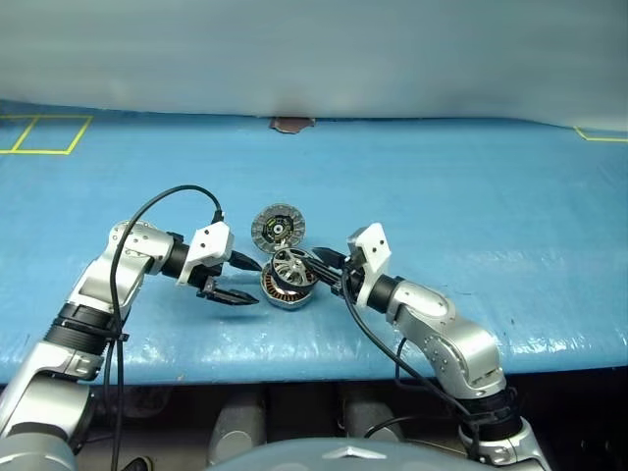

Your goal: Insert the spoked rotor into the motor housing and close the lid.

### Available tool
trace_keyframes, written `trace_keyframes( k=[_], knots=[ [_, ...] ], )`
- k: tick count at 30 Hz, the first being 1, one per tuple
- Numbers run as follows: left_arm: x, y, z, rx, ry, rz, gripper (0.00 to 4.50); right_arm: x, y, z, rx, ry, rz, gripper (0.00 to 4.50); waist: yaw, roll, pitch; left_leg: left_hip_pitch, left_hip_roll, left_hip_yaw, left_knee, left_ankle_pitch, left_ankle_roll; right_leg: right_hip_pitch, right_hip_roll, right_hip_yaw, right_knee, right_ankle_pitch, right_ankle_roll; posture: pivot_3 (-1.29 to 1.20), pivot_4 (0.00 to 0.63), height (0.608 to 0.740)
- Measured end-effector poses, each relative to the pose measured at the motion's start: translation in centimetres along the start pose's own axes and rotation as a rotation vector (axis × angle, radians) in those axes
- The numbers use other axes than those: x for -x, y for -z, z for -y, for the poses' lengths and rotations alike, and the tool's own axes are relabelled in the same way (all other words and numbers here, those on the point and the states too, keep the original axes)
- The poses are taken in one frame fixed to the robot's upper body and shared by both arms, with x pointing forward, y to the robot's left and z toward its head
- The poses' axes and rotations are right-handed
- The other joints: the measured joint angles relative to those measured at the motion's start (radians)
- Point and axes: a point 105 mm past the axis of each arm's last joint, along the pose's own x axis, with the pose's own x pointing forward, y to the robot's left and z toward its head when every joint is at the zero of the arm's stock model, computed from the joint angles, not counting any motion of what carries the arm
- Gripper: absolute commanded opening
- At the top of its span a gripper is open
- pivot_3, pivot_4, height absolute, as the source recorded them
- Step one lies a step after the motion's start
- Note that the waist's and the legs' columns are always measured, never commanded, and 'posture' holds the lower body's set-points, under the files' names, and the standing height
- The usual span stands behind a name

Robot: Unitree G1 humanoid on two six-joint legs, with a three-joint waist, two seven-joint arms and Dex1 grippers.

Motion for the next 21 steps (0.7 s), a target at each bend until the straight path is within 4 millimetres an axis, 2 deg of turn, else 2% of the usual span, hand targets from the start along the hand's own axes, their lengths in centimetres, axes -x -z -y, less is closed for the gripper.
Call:
trace_keyframes(
  k=[8, 21],
  knots=[
    [-0.1, 0.1, 0.0, 0.005, -0.005, 0.002, 3.27, -0.7, 0.8, 0.1, -0.057, -0.008, -0.012, 1.52, 0.0, 0.0, 0.0, 0.0, 0.0, 0.0, 0.0, 0.0, 0.0, 0.0, 0.0, 0.0, 0.0, 0.0, 0.0, 0.0, 0.15, 0.74],
    [0.0, 0.2, -0.1, 0.005, -0.014, -0.008, 3.27, -1.2, 0.4, -0.5, -0.077, -0.041, 0.009, 1.52, -0.001, 0.0, 0.0, 0.0, 0.0, 0.0, 0.0, 0.0, 0.0, 0.0, 0.0, 0.0, 0.0, 0.0, 0.0, 0.0, 0.15, 0.74]
  ],
)
